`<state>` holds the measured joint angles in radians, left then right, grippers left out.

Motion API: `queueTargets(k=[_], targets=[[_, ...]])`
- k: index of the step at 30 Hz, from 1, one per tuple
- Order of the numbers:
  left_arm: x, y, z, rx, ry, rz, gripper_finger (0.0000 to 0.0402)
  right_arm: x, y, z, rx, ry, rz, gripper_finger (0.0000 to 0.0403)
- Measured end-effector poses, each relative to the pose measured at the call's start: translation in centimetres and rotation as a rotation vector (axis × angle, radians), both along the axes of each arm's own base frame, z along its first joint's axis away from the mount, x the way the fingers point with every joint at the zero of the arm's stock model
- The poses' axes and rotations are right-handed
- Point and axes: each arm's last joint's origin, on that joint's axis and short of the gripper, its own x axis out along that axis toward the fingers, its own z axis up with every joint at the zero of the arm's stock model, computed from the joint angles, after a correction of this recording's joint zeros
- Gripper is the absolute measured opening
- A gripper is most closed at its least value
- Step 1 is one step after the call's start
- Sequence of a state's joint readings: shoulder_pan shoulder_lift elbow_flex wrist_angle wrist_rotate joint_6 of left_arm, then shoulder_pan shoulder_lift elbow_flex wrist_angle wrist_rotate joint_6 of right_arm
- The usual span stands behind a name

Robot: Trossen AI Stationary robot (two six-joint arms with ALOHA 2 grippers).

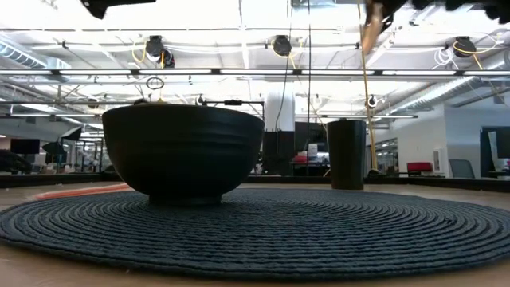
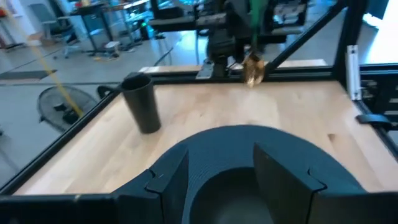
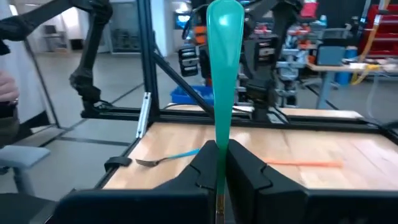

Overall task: Pick & Place Utensil
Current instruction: Put the green spoon into the black bowl

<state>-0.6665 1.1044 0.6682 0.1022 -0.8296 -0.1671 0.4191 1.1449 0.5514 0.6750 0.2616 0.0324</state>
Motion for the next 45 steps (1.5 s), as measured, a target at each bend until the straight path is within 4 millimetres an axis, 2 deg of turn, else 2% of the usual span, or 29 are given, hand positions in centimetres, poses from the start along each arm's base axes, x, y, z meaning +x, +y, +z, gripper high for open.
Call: queueTargets(k=[6,14,20,27,35,40,45], targets=[[1.8,0.4,-0.5,0.029,0.014,-0.096,0.0184,2.4,-0.9,-1.7,0.002,-0.019,0.064,0.0008],[4.0,1.3,-0.8,0.042,-0.029,-0.214,0.0184,4.3,-1.8,-2.4,0.018,-0.108,0.184,0.0008],[5.4,2.5,-0.4,0.042,-0.097,-0.304,0.0184,7.6,-1.5,-2.3,0.026,-0.092,0.269,0.0009],[5.7,3.0,-0.1,0.034,-0.12,-0.398,0.0184,11.8,-1.4,-2.5,0.03,-0.055,0.333,0.0009],[5.5,2.7,-0.4,0.053,-0.126,-0.5,0.0184,15.3,-2.1,-3.2,0.077,-0.032,0.398,0.0009],[5.4,2.7,-0.5,0.056,-0.14,-0.51,0.0184,16.2,-2.3,-3.6,0.092,-0.007,0.411,0.0009],[5.3,2.7,-0.4,0.072,-0.166,-0.512,0.0184,16.3,-2.5,-3.8,0.097,0.01,0.405,0.0009]])
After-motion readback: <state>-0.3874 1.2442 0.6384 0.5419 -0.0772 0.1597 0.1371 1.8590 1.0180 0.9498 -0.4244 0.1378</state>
